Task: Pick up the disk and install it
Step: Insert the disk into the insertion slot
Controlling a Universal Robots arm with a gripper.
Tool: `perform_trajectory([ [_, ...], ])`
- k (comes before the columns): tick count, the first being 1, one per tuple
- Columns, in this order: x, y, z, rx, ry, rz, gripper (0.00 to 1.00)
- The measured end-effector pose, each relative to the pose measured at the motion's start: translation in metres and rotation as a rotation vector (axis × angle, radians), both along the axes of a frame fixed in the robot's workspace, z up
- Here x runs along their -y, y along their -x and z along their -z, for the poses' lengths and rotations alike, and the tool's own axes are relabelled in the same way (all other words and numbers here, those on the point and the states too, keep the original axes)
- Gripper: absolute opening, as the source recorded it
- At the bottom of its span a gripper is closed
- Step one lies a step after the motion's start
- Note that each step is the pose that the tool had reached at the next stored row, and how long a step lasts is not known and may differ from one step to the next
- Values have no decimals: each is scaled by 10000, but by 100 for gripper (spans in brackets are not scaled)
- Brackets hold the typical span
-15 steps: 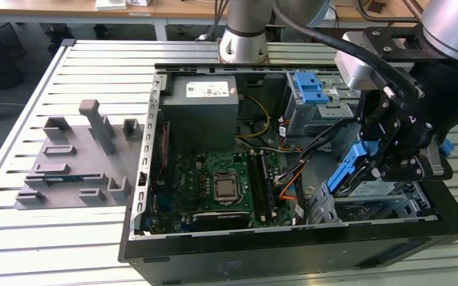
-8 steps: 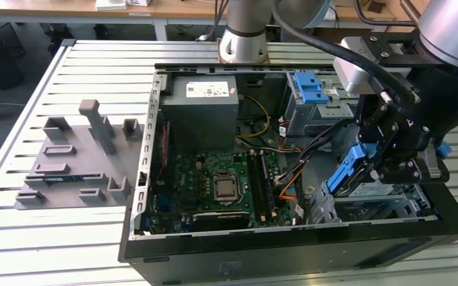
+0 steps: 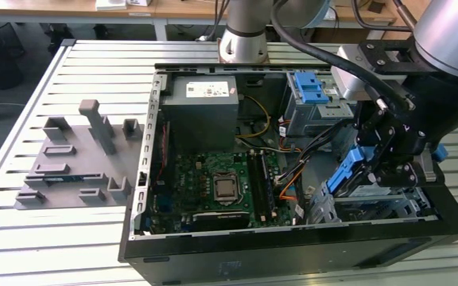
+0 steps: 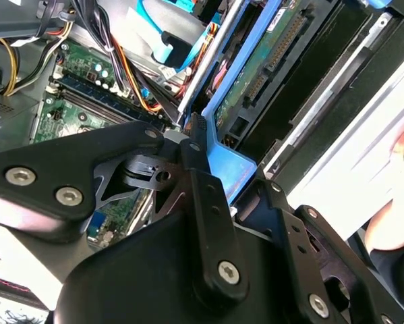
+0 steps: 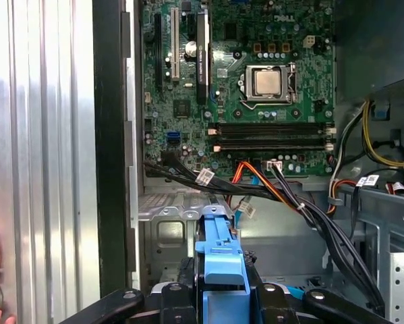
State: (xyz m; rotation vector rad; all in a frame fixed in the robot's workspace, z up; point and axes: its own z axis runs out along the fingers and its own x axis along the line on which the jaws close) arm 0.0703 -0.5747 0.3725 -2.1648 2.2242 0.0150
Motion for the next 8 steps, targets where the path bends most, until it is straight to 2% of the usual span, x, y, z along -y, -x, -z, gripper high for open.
perform_trajectory([
  [8,0,-1,2,3,-1,0,36],
])
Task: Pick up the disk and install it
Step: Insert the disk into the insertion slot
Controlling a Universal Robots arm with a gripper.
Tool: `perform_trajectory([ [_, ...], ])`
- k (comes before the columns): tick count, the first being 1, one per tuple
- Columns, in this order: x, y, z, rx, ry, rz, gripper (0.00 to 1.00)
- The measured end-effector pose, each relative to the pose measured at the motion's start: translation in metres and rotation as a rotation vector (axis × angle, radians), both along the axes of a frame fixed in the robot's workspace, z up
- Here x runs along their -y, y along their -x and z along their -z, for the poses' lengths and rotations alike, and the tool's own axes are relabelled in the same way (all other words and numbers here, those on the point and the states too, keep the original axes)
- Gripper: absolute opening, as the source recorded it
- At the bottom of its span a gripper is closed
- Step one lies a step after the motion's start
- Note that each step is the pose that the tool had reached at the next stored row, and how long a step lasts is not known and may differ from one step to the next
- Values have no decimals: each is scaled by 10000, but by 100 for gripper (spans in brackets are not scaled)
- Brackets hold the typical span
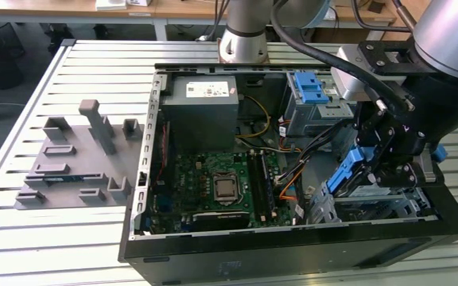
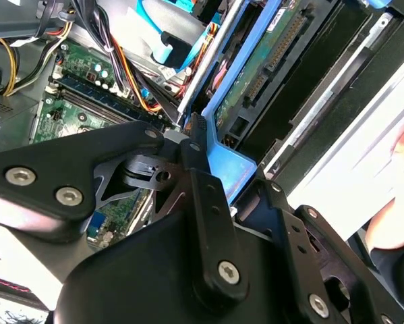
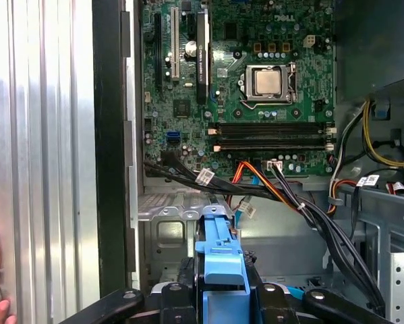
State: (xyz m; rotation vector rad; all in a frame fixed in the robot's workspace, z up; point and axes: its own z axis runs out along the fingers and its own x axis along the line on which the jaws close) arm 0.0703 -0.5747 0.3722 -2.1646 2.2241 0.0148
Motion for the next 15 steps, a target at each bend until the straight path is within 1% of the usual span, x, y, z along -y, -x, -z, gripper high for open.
perform_trajectory([
  [2,0,0,0,-2,1,-1,38],
  [3,0,0,0,-2,1,-1,44],
  [12,0,0,2,-3,1,-1,44],
  [13,0,0,2,-2,1,-1,43],
  [15,0,0,2,-3,1,-1,30],
])
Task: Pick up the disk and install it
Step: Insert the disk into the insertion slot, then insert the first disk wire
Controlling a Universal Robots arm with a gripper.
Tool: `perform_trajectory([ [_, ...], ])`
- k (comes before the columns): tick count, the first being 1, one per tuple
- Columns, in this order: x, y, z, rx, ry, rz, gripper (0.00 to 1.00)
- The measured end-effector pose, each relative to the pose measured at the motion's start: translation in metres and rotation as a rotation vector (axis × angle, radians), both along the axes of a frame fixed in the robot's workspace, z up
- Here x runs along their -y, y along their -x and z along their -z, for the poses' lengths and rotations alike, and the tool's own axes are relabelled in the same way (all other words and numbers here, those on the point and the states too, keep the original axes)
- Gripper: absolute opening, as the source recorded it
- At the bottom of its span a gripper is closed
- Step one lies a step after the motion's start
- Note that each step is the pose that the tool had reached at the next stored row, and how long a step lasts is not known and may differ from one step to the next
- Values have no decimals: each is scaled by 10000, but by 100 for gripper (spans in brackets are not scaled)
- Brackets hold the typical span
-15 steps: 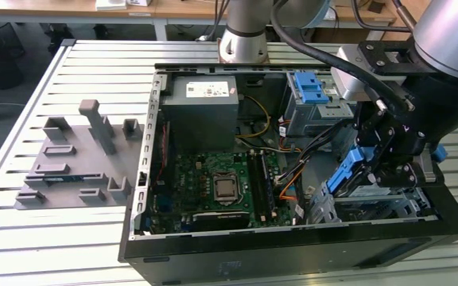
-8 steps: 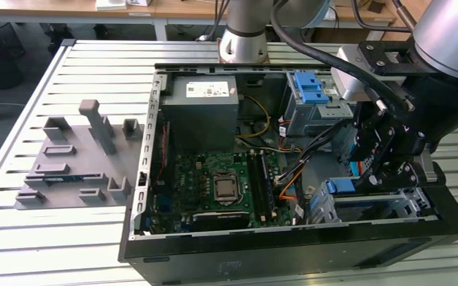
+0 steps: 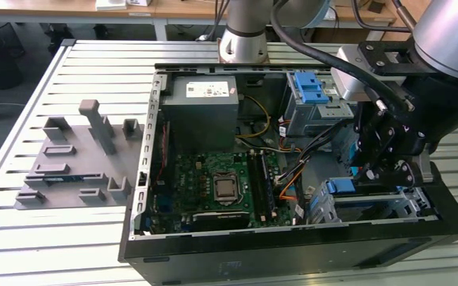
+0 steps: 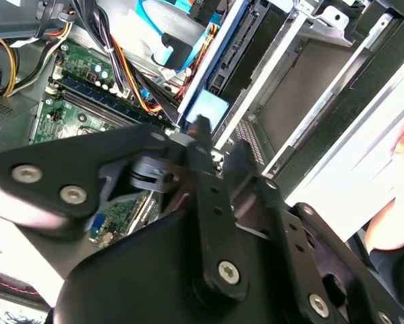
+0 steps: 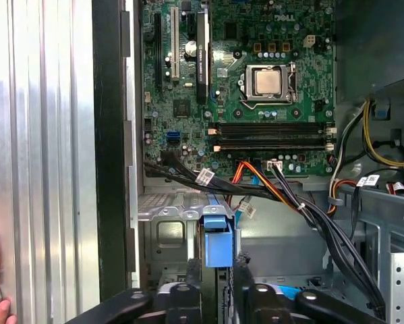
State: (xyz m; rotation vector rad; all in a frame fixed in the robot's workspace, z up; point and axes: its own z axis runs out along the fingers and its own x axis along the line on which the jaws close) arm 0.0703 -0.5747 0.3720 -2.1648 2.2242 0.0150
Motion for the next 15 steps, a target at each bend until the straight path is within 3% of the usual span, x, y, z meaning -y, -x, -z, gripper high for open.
perform_trajectory([
  [7,0,0,1,0,0,0,11],
  [15,0,0,2,0,1,0,11],
])
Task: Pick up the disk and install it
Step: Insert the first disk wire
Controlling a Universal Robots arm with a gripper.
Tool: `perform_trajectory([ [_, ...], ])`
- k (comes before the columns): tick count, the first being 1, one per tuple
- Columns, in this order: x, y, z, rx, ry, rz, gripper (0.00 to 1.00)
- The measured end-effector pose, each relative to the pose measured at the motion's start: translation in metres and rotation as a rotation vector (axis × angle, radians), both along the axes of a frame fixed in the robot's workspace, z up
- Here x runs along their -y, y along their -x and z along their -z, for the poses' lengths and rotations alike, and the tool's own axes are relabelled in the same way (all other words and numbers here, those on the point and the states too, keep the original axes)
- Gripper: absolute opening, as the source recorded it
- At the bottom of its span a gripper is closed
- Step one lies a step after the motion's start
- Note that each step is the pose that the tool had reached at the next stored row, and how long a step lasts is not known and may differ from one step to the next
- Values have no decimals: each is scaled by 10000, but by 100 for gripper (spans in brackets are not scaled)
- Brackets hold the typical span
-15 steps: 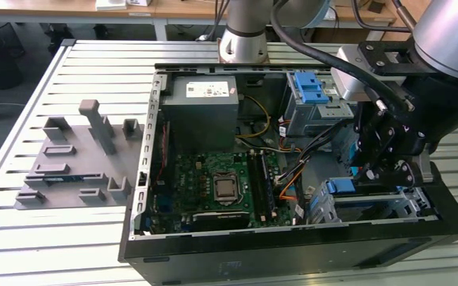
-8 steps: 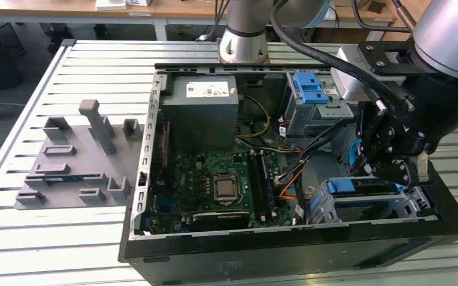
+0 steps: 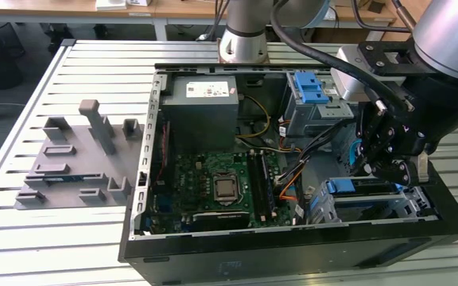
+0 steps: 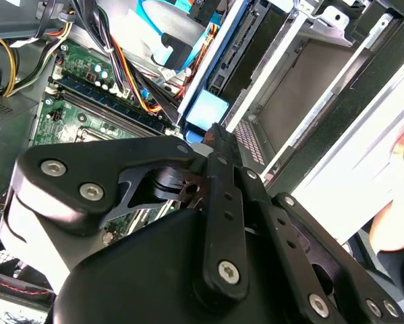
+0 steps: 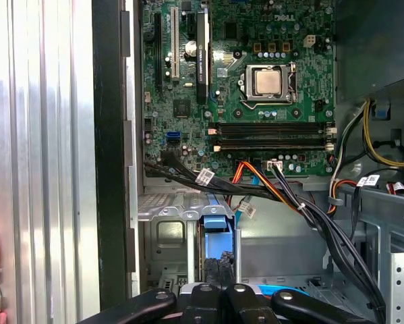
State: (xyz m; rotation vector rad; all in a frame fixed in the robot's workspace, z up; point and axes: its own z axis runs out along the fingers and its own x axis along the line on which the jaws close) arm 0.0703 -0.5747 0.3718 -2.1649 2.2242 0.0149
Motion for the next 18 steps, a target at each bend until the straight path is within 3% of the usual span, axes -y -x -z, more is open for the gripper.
perform_trajectory([
  [9,0,-7,2,0,-3,0,11],
  [18,0,-139,1,0,-1,-1,11],
])
